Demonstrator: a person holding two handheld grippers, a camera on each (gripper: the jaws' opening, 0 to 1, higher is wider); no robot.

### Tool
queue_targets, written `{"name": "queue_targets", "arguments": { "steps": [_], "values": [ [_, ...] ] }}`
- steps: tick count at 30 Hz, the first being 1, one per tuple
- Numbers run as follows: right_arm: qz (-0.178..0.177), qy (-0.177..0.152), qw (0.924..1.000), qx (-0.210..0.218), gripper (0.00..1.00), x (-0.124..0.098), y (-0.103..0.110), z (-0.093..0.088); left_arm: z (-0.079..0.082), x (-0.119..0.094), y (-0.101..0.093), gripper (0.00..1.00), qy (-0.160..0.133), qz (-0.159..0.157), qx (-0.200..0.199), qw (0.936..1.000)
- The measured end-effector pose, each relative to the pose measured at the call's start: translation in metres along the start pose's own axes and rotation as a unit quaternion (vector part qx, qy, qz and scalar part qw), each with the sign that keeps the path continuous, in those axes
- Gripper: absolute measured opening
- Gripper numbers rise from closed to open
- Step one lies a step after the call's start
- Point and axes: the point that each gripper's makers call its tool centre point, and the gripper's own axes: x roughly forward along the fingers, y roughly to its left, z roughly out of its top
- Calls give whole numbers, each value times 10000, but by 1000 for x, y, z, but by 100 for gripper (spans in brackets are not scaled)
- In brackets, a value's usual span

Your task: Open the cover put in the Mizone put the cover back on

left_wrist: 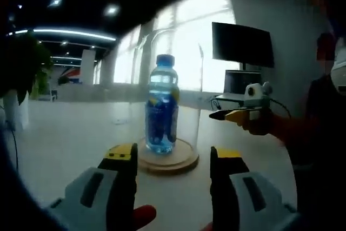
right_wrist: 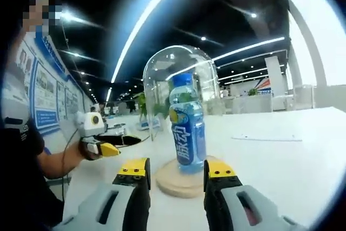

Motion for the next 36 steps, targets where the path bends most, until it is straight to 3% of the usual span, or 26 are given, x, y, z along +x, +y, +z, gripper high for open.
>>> {"name": "queue_targets", "arguments": {
  "steps": [11,18,28,36],
  "values": [
    [-342,-173,9989,288,28,-20,-5,-13,-4,-12,-9,42,-44,-2,76,10000],
    [-503,-228,9978,364,27,-33,-4,-20,-8,-24,-6,42,-53,160,81,9998],
    [-794,-19,9966,-199,26,-45,1,-34,-16,-34,-3,38,-25,323,25,9995],
    [-960,135,9934,-615,23,-43,1,-43,-31,-36,4,36,137,555,247,9981]
  ]
}}
